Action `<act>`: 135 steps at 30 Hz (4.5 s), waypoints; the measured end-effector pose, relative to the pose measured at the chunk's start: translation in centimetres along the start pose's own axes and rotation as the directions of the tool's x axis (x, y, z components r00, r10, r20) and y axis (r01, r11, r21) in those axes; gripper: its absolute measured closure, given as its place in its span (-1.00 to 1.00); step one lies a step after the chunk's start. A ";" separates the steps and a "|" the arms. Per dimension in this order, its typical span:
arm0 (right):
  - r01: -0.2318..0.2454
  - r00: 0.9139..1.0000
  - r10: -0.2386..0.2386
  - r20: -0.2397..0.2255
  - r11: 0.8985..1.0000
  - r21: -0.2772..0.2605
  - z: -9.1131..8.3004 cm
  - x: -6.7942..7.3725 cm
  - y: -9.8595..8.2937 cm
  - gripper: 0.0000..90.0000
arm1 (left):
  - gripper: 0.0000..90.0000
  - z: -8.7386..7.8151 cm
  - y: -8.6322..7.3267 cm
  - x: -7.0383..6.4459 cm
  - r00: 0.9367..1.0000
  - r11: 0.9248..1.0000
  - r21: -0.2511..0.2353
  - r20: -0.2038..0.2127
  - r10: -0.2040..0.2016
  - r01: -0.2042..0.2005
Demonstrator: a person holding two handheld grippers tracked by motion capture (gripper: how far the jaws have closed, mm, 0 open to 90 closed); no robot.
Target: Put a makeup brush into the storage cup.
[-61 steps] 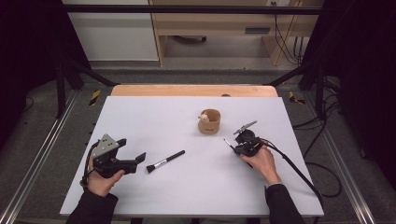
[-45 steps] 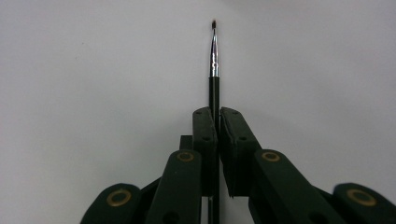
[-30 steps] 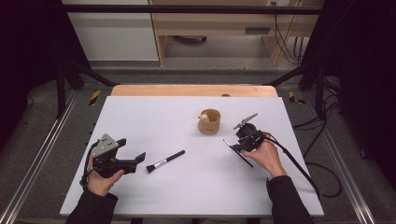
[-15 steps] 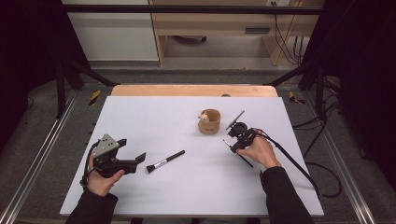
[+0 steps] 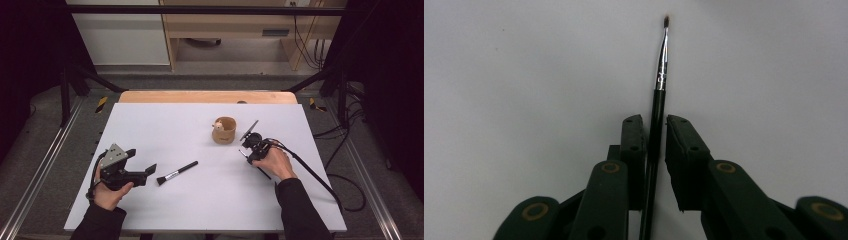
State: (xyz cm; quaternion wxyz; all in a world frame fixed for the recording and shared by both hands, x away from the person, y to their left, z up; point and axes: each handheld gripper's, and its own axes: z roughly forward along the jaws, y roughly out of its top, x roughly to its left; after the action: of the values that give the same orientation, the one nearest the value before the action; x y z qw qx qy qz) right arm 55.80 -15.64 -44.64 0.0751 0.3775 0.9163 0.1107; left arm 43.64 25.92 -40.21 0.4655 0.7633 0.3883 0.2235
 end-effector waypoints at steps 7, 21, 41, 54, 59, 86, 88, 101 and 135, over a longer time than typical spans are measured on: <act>-0.002 1.000 0.002 -0.011 1.000 0.003 0.1 0.1 0.0 0.86 | -0.82 0.0 0.0 0.0 1.000 1.000 0.001 0.000 0.001 -0.001; -0.024 1.000 0.024 -0.013 1.000 0.006 -0.2 0.3 0.0 0.90 | -0.82 0.0 0.0 0.0 1.000 1.000 0.000 -0.001 0.000 0.000; -0.076 0.997 0.066 -0.048 0.970 -0.231 -5.9 1.4 -2.0 0.90 | -0.82 0.0 0.0 -0.1 1.000 1.000 0.000 0.000 0.004 -0.004; -0.122 0.993 0.106 -0.059 0.888 -0.443 -8.6 1.7 -3.4 0.90 | -0.82 -0.1 0.0 -0.2 1.000 1.000 0.000 0.000 0.010 -0.010; -0.144 0.989 0.129 -0.065 0.835 -0.531 -9.4 1.5 -3.8 0.90 | -0.82 -0.1 0.0 -0.2 1.000 1.000 0.000 0.001 0.010 -0.010; -0.250 0.960 0.248 -0.129 0.560 -0.790 -11.1 1.1 -2.9 0.90 | -0.83 -0.1 0.0 -0.1 1.000 1.000 -0.003 0.007 0.005 -0.005; -0.250 0.960 0.250 -0.128 0.551 -0.796 -11.0 1.0 -2.7 0.90 | -0.83 -0.1 0.0 -0.1 1.000 1.000 -0.004 0.007 0.005 -0.005; -0.242 0.948 0.303 -0.100 0.477 -0.845 -11.1 0.6 0.1 0.90 | -0.83 -0.1 0.0 0.0 1.000 1.000 -0.008 0.009 -0.002 0.002; -0.269 0.927 0.362 -0.101 0.452 -0.851 -9.0 -1.1 5.5 0.90 | -0.83 -0.3 -0.1 0.2 1.000 1.000 -0.023 0.013 -0.011 0.011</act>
State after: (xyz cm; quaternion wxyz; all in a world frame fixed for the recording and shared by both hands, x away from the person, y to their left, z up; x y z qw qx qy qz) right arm 58.30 -13.89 -34.49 0.2718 0.4593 0.6518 0.5388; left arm 43.56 26.27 -40.13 0.4778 0.7572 0.3870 0.2205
